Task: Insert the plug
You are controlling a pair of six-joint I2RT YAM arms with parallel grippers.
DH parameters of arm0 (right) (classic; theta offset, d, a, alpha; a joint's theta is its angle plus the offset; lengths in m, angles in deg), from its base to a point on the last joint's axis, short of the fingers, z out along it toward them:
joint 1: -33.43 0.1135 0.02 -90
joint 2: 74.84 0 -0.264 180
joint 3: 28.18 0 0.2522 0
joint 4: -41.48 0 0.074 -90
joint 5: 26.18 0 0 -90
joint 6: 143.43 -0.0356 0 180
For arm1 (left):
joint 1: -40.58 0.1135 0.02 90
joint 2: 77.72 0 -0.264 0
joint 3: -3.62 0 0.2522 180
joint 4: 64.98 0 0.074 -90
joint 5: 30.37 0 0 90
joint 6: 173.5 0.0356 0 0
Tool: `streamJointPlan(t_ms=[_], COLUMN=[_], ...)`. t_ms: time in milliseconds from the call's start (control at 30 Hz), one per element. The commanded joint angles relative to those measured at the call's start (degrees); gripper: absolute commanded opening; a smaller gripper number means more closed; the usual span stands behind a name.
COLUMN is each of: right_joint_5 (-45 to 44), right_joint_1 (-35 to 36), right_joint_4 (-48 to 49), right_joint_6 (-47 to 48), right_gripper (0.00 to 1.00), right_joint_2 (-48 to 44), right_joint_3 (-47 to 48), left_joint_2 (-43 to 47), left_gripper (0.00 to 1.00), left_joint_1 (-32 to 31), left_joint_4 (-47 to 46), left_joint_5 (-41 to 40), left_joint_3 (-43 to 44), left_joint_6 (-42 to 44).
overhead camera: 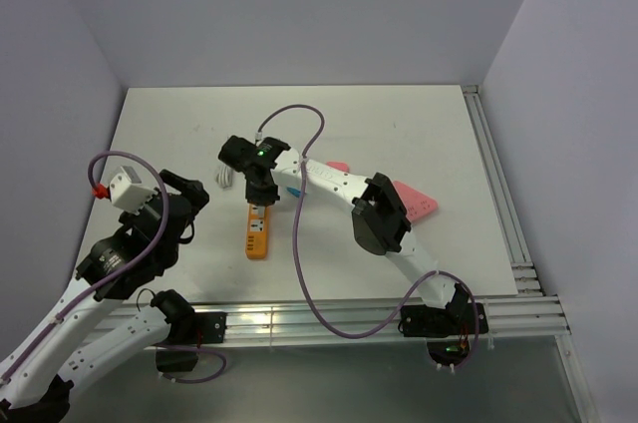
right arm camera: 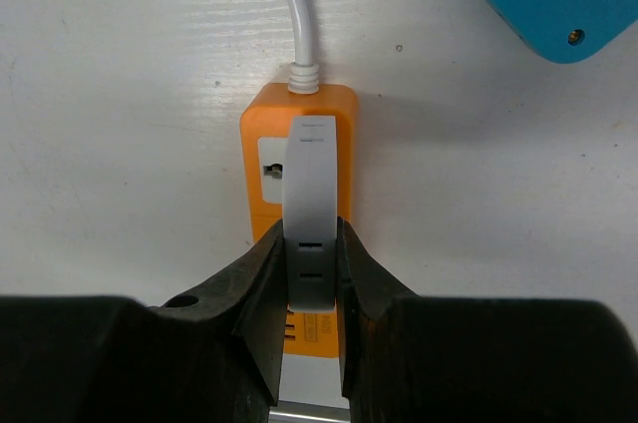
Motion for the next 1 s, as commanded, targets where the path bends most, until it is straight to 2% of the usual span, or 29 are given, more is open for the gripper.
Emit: streamJointPlan(t_ms=[0, 67, 133, 200, 333, 633, 967], right_joint_5=[-1.04, -0.69, -0.34, 0.27, 1.41, 1.77, 2.73], right_joint_1=[0.53, 0.62, 0.62, 0.62, 0.62, 0.36, 0.36], right_joint_4=[0.82, 1.87, 2.66, 4.24, 6.62, 6.71, 9.43], right_joint_6=[0.16, 0.07, -0.02, -0.11, -0.02, 0.77, 0.77], right_gripper=[0.0, 0.02, 0.09, 0.12, 0.29, 0.49, 0.49], right_joint_2=[1.87, 1.52, 0.73, -0.5, -1.91, -3.14, -7.44], right_joint_3=[1.17, 0.56, 0.03, -1.46, -2.35, -1.2, -6.21], left_joint_2=[0.46, 0.63, 0.81, 1.07, 1.6, 0.99, 0.37], left_gripper=[0.93, 0.93, 0.93, 0.93, 0.93, 0.93, 0.93], left_joint_1=[-0.16, -0.16, -0.16, -0.16, -0.16, -0.16, -0.16], left_joint_4=[0.61, 0.87, 0.87, 1.22, 1.66, 2.02, 2.02], left_joint_5=[0.59, 0.59, 0.68, 0.5, 0.06, 0.5, 1.2], left_joint_3=[0.08, 0.17, 0.17, 0.26, 0.43, 0.44, -0.09], left_joint_6=[-0.74, -0.92, -0.83, -1.18, -1.1, -1.71, -2.41])
